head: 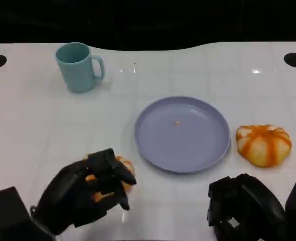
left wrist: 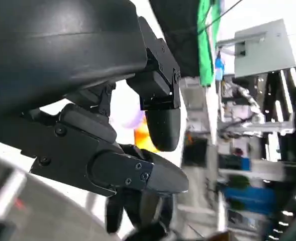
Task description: Grasp the bread from the table and place it into the plate.
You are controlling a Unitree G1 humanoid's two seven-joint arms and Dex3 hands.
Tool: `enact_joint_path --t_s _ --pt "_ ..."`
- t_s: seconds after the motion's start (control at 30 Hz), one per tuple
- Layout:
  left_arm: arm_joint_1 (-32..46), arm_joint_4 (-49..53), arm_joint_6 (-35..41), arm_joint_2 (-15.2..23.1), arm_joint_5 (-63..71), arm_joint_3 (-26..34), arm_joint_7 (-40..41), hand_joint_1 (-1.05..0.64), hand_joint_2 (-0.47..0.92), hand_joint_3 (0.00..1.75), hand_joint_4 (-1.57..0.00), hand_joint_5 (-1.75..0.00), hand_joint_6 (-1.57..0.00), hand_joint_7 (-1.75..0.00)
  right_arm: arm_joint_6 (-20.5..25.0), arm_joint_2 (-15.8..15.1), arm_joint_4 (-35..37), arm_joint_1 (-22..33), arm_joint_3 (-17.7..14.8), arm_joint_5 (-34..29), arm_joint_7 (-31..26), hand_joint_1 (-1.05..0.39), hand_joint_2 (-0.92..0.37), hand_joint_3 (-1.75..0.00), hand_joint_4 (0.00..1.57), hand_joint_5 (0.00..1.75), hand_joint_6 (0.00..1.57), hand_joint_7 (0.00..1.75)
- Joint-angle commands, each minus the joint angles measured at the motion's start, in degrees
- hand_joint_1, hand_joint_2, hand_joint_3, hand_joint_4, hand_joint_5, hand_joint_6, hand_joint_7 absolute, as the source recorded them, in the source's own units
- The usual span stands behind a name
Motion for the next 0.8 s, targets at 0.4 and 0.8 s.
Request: enact_joint_path --t_s 0.4,0.8 --pt "0.31 -25.60 7.29 18.57 43.48 -1.45 10.62 -0.77 0.92 0.07 -0.21 -0.70 -0.28 -0.02 -0.75 0.39 0.87 -0.87 -0.08 -0.77 -0.72 -1.05 -0.02 -1.39 1.56 1.31 1.57 1.02" --pt "-3.05 -32.69 20.05 18.49 75.80 -12.25 7.22 -0.71 0.80 0.00 -0.25 -0.31 -0.20 -0.02 -1.25 0.27 1.38 -1.08 -0.30 -0.77 -0.53 -1.05 -0.05 -1.36 1.56 1.30 1.57 1.02"
